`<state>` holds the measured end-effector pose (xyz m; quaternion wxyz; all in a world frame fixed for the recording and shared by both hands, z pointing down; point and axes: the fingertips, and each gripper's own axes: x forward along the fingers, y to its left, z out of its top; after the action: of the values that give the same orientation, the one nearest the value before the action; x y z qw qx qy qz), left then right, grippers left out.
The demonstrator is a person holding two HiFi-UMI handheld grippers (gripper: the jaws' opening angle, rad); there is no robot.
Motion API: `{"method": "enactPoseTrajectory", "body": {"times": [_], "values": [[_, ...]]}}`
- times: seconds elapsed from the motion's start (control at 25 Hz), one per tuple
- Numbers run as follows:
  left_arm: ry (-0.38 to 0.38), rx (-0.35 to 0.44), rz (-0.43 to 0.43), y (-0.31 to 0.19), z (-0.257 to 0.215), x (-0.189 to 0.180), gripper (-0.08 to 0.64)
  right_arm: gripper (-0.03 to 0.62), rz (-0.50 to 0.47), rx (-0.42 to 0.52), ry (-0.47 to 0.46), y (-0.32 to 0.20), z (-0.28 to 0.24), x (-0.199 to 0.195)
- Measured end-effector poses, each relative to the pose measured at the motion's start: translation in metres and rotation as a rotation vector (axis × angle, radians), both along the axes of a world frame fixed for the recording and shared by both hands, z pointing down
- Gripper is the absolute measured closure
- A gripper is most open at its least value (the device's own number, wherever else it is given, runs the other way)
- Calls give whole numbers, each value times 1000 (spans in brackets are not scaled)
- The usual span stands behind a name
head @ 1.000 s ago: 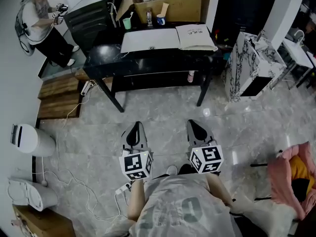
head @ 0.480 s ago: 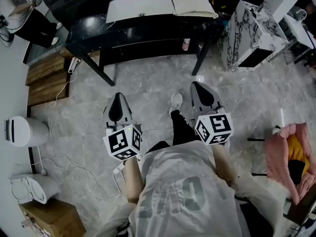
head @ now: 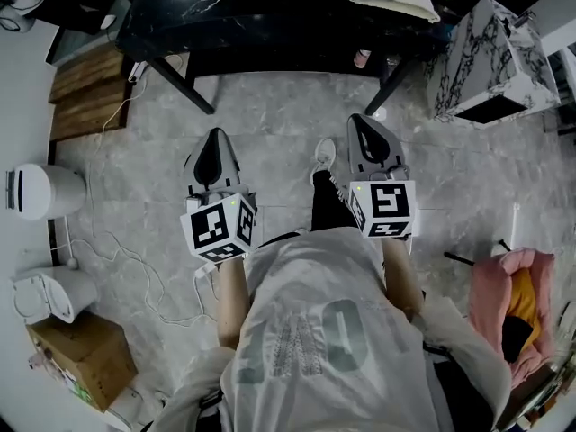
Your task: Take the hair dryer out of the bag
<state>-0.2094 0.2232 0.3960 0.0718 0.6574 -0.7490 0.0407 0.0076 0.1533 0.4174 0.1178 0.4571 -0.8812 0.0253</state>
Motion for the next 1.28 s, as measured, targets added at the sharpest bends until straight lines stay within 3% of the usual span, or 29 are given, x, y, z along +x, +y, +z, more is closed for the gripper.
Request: {"method": "enactPoseTrajectory", "body": {"times": [0.32,0.64,0.84,0.96,1.08,1.28], "values": [[4,-13,16,-88,-12,6,531,561,-42,-36,-1,-80,-2,-15],[-8,5,57,-214,-24,12,531,561,-87,-9,-42,-200,-25,-36],[83,17,69,-287,-24,20,531,561,-106,-35,-47,-265,-31,-37],[32,21,70,-310,-35,15,531,561,-117,-60,-62,-295,-27,-48],[34,-3,72,-320,-33,7,531,561,-123,-84,-69,-307,-23,-57],[13,24,113,-360,-39,-4,531,561,-68,-42,-104,-337,-44,-62]]}}
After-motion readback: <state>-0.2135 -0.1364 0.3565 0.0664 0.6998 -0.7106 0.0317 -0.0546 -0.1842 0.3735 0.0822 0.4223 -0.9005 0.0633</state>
